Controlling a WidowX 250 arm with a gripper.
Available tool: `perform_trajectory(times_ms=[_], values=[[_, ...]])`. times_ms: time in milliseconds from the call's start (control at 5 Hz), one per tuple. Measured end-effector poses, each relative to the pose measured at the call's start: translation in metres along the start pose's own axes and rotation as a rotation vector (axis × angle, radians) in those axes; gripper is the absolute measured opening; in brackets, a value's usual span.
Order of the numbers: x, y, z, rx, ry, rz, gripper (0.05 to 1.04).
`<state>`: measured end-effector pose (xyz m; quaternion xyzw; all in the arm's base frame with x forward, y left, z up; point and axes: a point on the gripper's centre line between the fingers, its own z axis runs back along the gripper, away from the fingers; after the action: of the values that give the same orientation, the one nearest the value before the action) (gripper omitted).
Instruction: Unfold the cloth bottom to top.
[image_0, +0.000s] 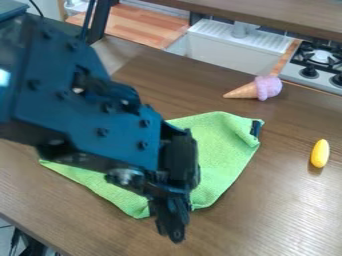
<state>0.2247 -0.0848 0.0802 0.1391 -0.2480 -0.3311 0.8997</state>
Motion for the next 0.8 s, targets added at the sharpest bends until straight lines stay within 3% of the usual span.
perform_trajectory(times_ms=[400,800], values=[[0.014,-0.012,-0.034,-0.007,0.054,-0.025,1.001],[0.026,-0.014,-0.045,-0.004,0.057,-0.020,0.950]])
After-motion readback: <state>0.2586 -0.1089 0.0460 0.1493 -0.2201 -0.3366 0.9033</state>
